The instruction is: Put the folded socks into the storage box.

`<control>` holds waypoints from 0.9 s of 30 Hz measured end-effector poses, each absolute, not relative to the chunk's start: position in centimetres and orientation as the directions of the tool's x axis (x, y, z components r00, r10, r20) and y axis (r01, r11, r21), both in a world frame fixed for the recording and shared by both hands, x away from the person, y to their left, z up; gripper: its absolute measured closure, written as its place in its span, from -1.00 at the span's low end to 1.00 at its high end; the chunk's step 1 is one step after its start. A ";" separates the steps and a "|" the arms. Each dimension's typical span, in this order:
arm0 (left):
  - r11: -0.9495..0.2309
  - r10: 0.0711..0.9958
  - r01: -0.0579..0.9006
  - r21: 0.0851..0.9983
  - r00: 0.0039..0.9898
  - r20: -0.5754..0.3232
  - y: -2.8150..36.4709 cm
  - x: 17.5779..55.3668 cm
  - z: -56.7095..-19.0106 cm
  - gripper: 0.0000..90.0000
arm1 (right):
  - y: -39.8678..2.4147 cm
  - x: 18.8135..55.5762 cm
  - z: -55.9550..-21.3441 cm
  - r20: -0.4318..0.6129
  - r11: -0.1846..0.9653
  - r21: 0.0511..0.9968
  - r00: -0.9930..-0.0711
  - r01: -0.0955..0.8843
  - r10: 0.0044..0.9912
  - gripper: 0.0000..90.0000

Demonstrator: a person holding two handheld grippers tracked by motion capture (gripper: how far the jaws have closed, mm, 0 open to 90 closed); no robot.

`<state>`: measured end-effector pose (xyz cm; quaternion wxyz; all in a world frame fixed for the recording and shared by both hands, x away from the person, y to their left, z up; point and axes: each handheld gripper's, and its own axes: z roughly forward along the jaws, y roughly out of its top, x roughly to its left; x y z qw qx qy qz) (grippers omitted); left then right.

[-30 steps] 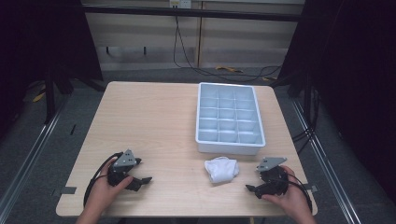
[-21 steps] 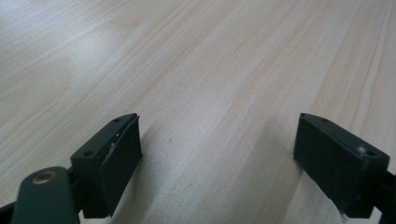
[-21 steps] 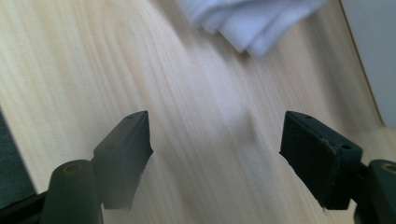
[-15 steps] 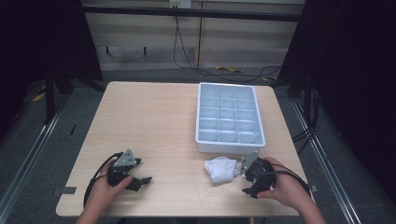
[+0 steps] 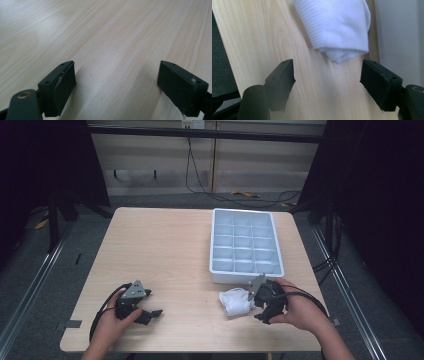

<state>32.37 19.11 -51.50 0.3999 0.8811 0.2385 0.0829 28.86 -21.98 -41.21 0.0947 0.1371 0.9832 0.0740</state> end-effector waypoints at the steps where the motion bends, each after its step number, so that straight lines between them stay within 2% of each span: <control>1: -0.567 0.487 0.354 0.744 0.872 -0.044 19.1 32.4 -51.5 -0.67 | -21.4 29.1 -41.0 -0.171 0.959 0.160 -0.951 0.233 0.259 -0.39; 13: -0.566 0.487 0.354 0.744 0.872 -0.045 19.1 32.4 -51.5 -0.67 | -18.3 30.0 -41.2 -0.154 0.973 0.165 -0.970 0.161 0.186 -0.37; 24: -0.567 0.486 0.354 0.744 0.873 -0.045 19.1 32.4 -51.5 -0.67 | -17.1 32.1 -42.7 -0.116 0.978 0.125 -0.976 0.169 0.184 -0.37; 27: -0.569 0.487 0.354 0.743 0.872 -0.043 19.1 32.4 -51.5 -0.67 | -17.1 32.9 -42.9 -0.082 0.974 0.151 -0.979 0.171 0.185 -0.36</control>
